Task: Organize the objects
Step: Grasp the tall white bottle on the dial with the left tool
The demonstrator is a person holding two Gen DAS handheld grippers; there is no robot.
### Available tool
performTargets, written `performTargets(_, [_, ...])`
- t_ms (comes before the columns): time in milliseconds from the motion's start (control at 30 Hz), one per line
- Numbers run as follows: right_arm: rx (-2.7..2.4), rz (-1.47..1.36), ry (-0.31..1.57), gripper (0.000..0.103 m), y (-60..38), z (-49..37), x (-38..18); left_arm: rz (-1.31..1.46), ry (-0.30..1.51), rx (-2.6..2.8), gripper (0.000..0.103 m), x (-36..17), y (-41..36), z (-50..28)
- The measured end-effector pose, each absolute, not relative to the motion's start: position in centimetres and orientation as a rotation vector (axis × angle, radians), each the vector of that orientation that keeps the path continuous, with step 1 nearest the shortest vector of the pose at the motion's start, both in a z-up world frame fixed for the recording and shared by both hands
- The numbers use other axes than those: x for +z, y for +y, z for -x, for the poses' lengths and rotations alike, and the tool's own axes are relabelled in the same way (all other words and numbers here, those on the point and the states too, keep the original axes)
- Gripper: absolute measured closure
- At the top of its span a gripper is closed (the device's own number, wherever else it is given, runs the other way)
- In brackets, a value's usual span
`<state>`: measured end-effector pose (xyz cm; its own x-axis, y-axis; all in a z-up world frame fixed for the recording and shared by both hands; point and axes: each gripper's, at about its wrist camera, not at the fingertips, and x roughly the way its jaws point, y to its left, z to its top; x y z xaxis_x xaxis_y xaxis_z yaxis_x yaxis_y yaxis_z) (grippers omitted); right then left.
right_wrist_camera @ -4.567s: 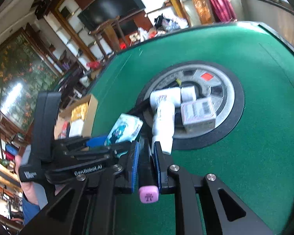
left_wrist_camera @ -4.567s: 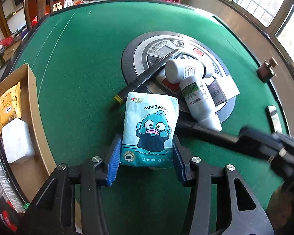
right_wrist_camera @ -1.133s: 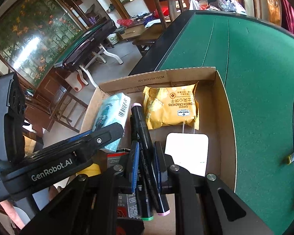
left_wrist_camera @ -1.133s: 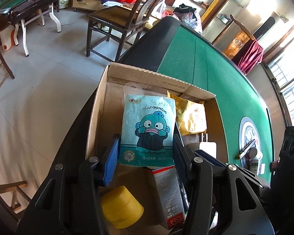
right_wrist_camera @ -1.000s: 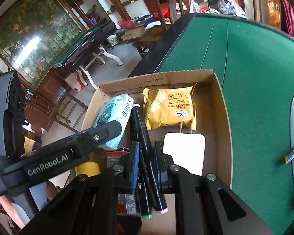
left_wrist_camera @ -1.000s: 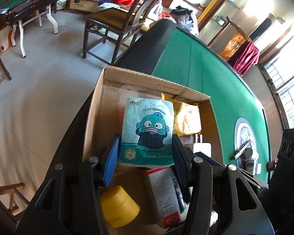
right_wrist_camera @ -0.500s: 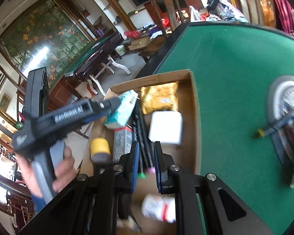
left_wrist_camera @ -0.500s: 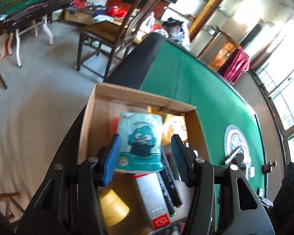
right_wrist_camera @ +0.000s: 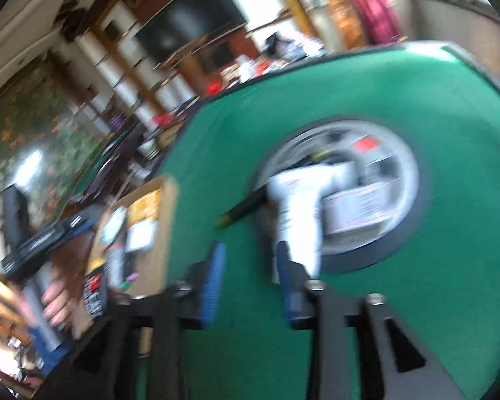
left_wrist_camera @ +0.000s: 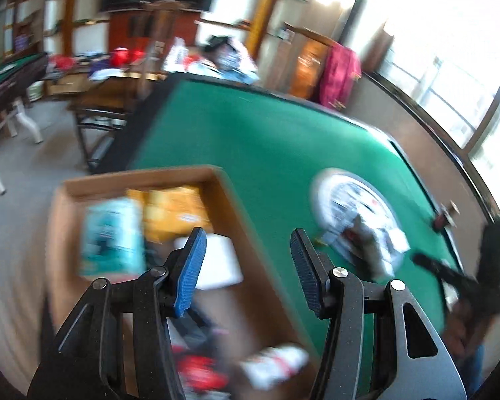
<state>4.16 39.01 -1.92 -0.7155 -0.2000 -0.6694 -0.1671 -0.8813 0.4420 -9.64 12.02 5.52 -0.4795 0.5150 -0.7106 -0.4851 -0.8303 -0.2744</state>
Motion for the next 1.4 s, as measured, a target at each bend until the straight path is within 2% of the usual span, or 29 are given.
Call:
performTargets(33, [-2.809,-1.182,-0.77,0.057,39.7,-4.1,-2.1,1.118,-0.031,2.257,0.049,5.5,13.4,8.9])
performTargets(100, [-2.828,-1.175,-0.8,0.057,41.1,-4.2,-2.3,1.132,-0.005,2.17,0.038,5.1,16.6,7.7])
performTargets(167, [-2.841,-1.161,-0.81,0.057,41.9,-4.4,-2.4,1.174,0.019,2.08,0.034,4.2,20.4,6.6])
performTargets(333, [-2.845,-1.109,-0.885,0.057,43.4,-5.3,-1.9,1.297,0.194,2.055,0.034,1.5,28.4,5.7])
performTargets(433, [-2.815,-1.073,-0.979,0.057,44.8,-6.1,-1.8,1.374,0.226,2.07,0.034,0.2,31.1,6.3])
performTargets(667, [-2.814,-1.024,-1.072,0.057,46.1,-6.6,-1.3,1.46,0.274,2.094,0.034,-2.0,35.0,7.6])
performTargets(733, [-2.812,-1.015,-1.066,0.057,46.1,-6.6,-1.1,1.467,0.29,2.091,0.036,-2.3,35.6,7.7])
performTargets(800, [-2.817,-1.014,-1.054,0.057,46.0,-6.6,-1.0,1.47,0.309,2.093,0.06,-2.8,35.8,7.7])
performTargets(867, [-2.825,-1.024,-1.032,0.057,45.9,-6.4,-1.0,1.48,0.323,2.087,0.068,-3.5,35.8,7.5])
performTargets(1133, [-2.878,-1.152,-0.866,0.057,44.8,-4.7,-2.7,1.443,0.28,2.133,0.069,-3.5,30.6,6.6])
performTargets(1400, [-2.965,-1.3,-0.545,0.056,42.1,-2.3,-4.7,1.371,0.346,2.156,0.069,-3.6,29.9,5.9])
